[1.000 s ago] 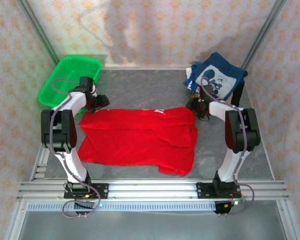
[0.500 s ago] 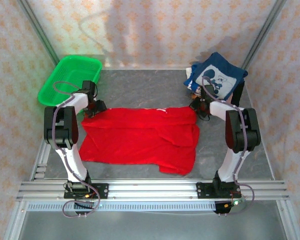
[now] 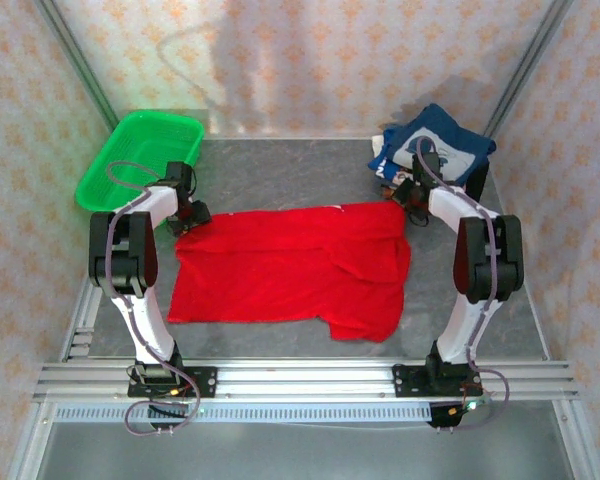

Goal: Fold and stack the t-shirts

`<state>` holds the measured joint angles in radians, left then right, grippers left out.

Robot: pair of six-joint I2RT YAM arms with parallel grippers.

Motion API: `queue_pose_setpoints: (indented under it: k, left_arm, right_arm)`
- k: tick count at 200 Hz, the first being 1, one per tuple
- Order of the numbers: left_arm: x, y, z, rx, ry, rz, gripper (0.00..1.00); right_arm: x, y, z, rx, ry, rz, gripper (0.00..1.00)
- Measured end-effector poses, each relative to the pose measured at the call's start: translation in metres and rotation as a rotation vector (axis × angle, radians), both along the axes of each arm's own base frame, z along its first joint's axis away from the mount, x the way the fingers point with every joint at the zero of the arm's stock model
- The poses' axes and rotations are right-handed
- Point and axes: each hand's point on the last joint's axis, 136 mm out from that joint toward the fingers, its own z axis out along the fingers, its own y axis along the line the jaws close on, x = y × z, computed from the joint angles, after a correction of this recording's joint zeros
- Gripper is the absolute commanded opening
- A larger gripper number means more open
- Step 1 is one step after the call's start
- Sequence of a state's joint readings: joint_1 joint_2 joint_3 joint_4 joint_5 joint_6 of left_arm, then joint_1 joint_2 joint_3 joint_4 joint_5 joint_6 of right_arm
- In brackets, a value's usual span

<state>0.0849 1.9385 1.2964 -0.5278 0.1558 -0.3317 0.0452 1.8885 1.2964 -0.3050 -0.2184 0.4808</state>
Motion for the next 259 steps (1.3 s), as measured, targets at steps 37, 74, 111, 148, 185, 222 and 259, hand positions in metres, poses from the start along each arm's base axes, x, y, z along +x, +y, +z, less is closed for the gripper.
queue_pose_setpoints:
  k: [37, 74, 111, 148, 185, 222, 259]
  left_arm:
    - [0.004, 0.0, 0.001, -0.004, -0.005, 0.001, 0.6]
    - [0.008, -0.009, 0.022, -0.058, -0.054, 0.012, 0.65]
    - [0.025, -0.023, 0.123, -0.114, -0.289, -0.005, 0.7]
    - [0.006, -0.04, 0.211, -0.138, -0.473, -0.053, 0.72]
    - [-0.047, -0.042, 0.22, -0.137, -0.446, -0.048, 0.78]
    - [-0.123, -0.044, 0.178, -0.137, -0.292, -0.029, 0.78]
    - [-0.197, -0.044, 0.114, -0.137, -0.084, 0.035, 0.78]
  right_arm:
    - [0.009, -0.002, -0.007, -0.021, 0.032, 0.004, 0.27]
    - [0.007, -0.001, -0.002, -0.002, 0.018, -0.002, 0.53]
    - [-0.02, 0.012, 0.024, 0.096, -0.042, 0.009, 0.65]
    - [-0.054, 0.026, 0.057, 0.185, -0.122, 0.041, 0.73]
    - [-0.1, 0.04, 0.087, 0.247, -0.175, 0.096, 0.77]
    - [-0.164, 0.057, 0.106, 0.282, -0.15, 0.178, 0.78]
    - [-0.255, 0.072, 0.066, 0.345, 0.034, 0.223, 0.78]
